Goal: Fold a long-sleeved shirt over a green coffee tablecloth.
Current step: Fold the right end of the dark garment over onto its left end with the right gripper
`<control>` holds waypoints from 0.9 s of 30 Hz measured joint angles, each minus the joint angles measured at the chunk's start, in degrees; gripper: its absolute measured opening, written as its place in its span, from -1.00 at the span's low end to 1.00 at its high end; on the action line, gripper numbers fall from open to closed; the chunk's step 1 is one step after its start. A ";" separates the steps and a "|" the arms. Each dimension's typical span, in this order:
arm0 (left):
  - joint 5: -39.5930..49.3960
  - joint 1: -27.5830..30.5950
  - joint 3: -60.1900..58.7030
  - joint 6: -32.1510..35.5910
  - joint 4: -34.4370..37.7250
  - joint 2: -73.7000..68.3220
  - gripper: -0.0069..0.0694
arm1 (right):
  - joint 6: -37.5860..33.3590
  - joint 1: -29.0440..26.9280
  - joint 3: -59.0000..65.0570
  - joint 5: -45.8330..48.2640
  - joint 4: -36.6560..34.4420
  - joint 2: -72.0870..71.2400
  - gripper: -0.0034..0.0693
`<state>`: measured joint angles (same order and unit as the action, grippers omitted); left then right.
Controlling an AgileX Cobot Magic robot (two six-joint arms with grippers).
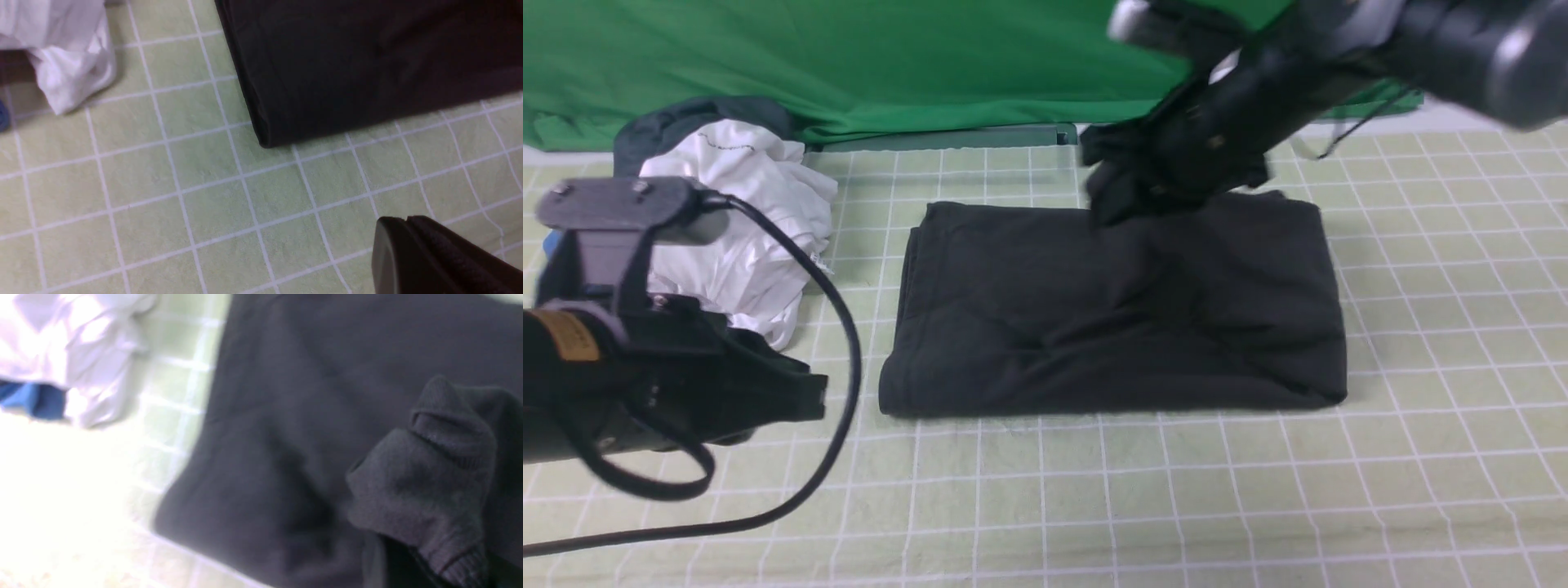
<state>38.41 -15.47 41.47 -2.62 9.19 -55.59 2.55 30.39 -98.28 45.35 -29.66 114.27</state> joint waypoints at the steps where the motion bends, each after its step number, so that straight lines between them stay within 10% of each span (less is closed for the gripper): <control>1: 0.00 0.00 0.00 -1.58 -2.09 0.84 -0.79 | 0.05 1.35 -0.89 -0.57 -0.32 1.27 -0.74; 13: 3.15 0.00 0.00 -8.09 -9.19 3.78 -0.79 | 3.31 10.76 -14.64 -3.23 -1.38 14.10 -0.70; 21: 3.22 0.00 0.00 -8.58 -9.19 3.78 -0.79 | 6.56 11.77 -17.34 -5.60 -3.86 17.95 0.05; 27: 3.22 0.00 0.00 -9.36 -9.19 3.78 -0.79 | 1.29 11.12 -21.81 0.60 -4.65 17.35 0.13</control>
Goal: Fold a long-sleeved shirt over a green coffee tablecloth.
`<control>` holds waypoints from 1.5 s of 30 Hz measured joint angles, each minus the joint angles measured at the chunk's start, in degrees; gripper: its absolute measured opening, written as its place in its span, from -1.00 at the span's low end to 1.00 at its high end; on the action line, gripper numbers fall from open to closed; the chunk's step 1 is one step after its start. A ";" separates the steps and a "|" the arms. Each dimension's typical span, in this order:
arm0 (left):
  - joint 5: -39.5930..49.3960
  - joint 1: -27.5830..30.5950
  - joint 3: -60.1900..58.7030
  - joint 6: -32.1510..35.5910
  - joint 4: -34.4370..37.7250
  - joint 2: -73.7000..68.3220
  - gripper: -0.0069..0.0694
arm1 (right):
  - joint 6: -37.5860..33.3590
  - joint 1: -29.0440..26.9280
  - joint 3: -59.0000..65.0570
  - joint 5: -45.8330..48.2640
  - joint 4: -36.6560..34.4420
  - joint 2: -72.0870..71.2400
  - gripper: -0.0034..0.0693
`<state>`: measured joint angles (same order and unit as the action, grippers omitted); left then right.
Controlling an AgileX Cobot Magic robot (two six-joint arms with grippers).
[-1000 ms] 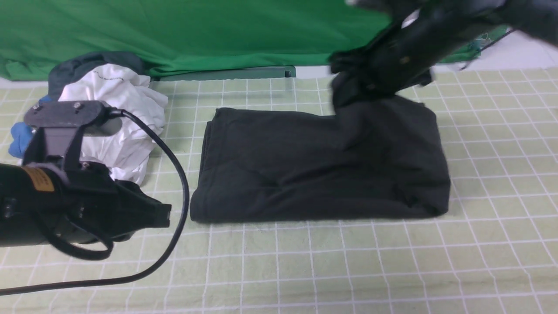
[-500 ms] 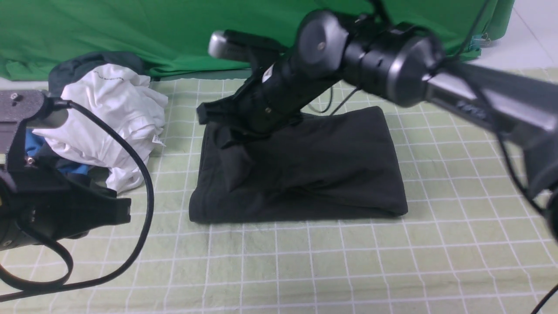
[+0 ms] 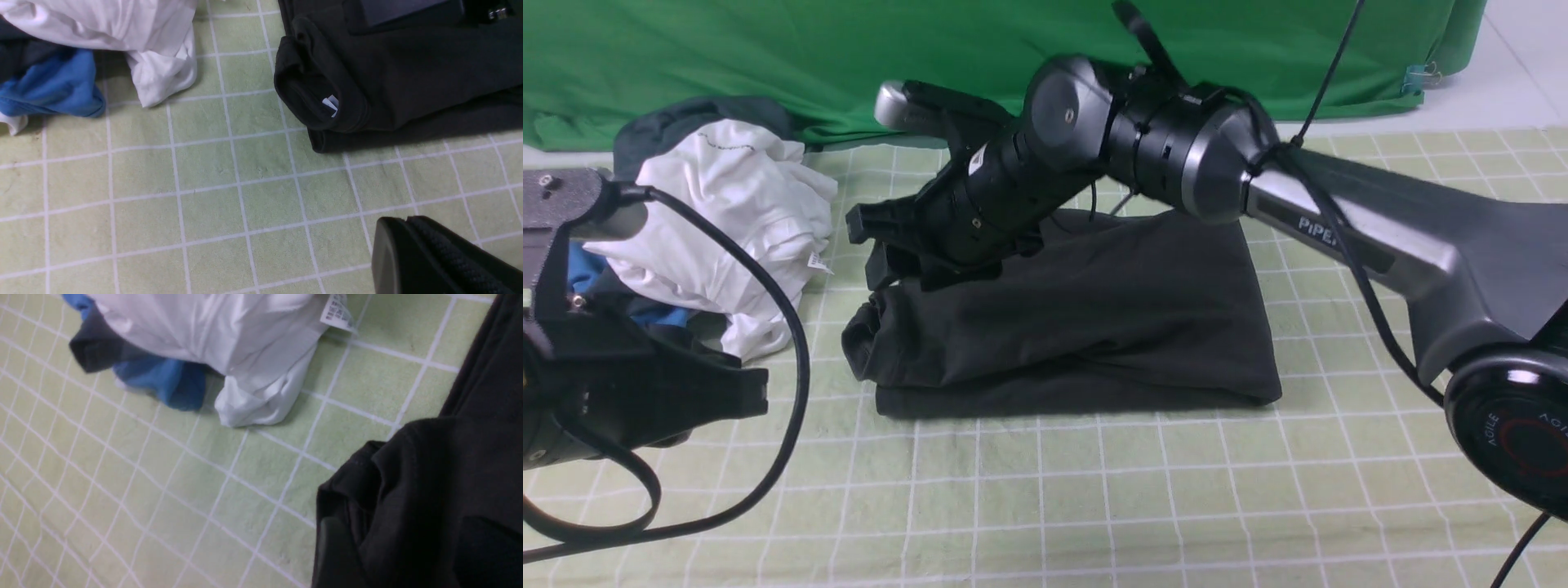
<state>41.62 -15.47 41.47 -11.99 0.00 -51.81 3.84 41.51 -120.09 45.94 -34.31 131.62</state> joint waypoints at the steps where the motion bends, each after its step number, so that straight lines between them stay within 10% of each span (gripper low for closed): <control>1: 0.00 0.00 0.00 -0.05 0.00 0.00 -0.79 | -1.97 -0.50 -1.36 2.17 0.07 -0.40 0.11; 12: -3.92 0.00 2.47 6.36 10.68 -6.72 -0.79 | -11.81 -10.12 -9.81 22.71 18.70 -7.34 -0.88; 27: -4.42 0.00 20.79 16.92 21.24 -39.97 -0.79 | -20.05 -14.30 17.46 23.61 18.06 -16.94 -0.92; 45: -16.06 7.22 22.09 14.88 15.66 -52.41 -0.79 | -25.38 -12.96 27.16 19.17 15.67 -11.51 -0.92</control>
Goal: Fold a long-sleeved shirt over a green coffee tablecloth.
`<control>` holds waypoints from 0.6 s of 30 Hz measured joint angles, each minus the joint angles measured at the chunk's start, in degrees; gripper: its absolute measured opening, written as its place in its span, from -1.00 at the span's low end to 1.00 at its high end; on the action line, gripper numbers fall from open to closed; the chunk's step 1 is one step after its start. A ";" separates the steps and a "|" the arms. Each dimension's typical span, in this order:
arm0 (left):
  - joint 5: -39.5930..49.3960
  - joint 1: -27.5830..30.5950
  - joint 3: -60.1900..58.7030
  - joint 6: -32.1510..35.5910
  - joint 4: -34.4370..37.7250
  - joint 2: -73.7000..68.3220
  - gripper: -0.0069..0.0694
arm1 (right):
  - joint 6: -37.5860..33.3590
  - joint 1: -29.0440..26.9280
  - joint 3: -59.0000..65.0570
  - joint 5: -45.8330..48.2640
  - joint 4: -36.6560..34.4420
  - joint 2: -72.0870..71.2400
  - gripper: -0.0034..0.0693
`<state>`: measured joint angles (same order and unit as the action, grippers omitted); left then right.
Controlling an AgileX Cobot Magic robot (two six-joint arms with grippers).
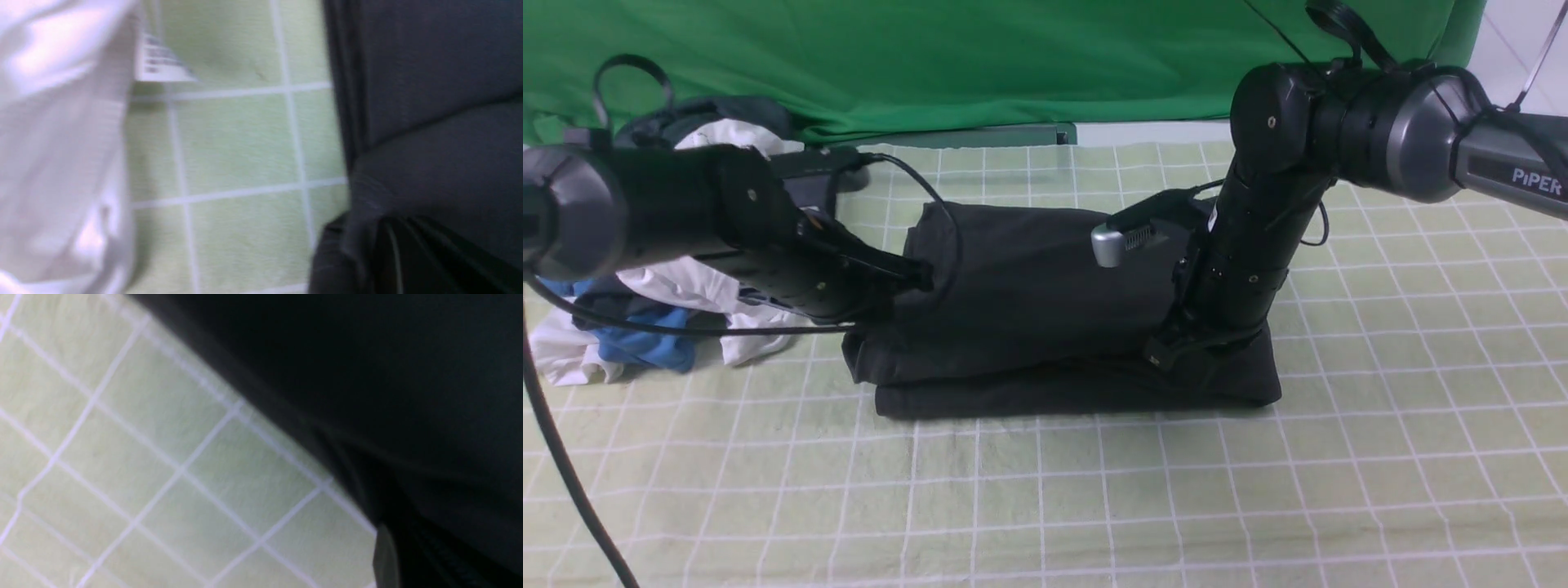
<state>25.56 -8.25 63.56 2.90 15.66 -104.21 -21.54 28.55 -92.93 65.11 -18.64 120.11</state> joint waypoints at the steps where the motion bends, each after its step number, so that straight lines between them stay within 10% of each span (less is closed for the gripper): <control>1: 2.06 1.51 1.20 0.00 0.07 0.63 -0.79 | -0.30 0.00 0.00 2.10 0.23 0.00 -0.92; 11: 14.50 4.55 4.97 -0.02 2.52 7.68 -0.75 | -0.98 0.00 0.00 4.15 0.17 0.00 -0.92; 18: 19.10 4.55 4.95 -0.02 4.81 2.16 -0.14 | -1.05 0.00 0.00 3.47 0.17 0.00 -0.92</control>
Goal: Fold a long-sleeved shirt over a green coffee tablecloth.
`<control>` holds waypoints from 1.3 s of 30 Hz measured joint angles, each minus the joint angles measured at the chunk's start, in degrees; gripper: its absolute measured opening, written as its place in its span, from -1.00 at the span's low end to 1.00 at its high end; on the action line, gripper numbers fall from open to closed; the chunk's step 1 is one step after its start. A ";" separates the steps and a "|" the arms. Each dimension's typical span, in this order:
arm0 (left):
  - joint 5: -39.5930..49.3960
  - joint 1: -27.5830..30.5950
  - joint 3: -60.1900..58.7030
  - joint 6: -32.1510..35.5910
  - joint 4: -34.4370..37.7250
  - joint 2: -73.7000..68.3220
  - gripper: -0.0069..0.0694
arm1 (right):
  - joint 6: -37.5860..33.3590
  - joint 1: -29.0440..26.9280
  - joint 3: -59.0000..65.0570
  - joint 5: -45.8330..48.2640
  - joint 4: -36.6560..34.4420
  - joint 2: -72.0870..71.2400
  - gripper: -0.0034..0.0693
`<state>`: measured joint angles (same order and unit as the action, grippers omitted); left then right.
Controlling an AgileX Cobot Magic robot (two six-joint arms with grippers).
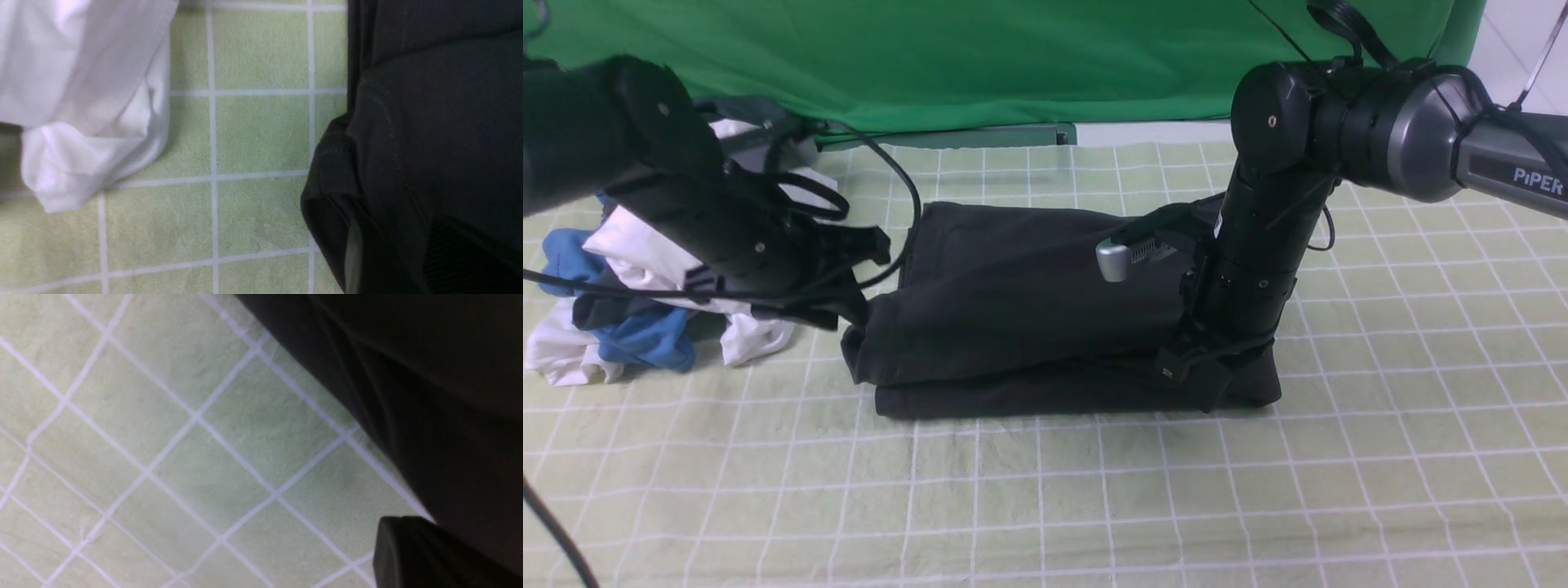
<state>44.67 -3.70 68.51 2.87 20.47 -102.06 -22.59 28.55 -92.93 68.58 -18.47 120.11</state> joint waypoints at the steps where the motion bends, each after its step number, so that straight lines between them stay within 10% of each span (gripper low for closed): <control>1: -0.63 0.00 -0.06 0.00 1.04 -0.86 0.01 | 0.00 0.00 0.00 -0.28 0.00 0.00 -0.92; 9: -3.42 0.00 -0.06 5.45 9.16 -6.14 0.56 | -0.09 0.00 0.00 -1.14 -0.50 0.00 -0.91; 19: -5.45 0.00 1.70 12.82 11.27 -6.62 -0.72 | -0.21 0.00 0.00 -1.92 -0.65 0.00 -0.91; 39: -11.01 0.00 7.53 11.67 10.37 -7.26 -0.75 | -1.70 0.00 0.00 -2.09 -0.84 0.00 -0.91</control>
<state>33.66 -3.70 76.04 14.54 30.84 -109.32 -24.29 28.55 -92.93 66.48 -19.31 120.11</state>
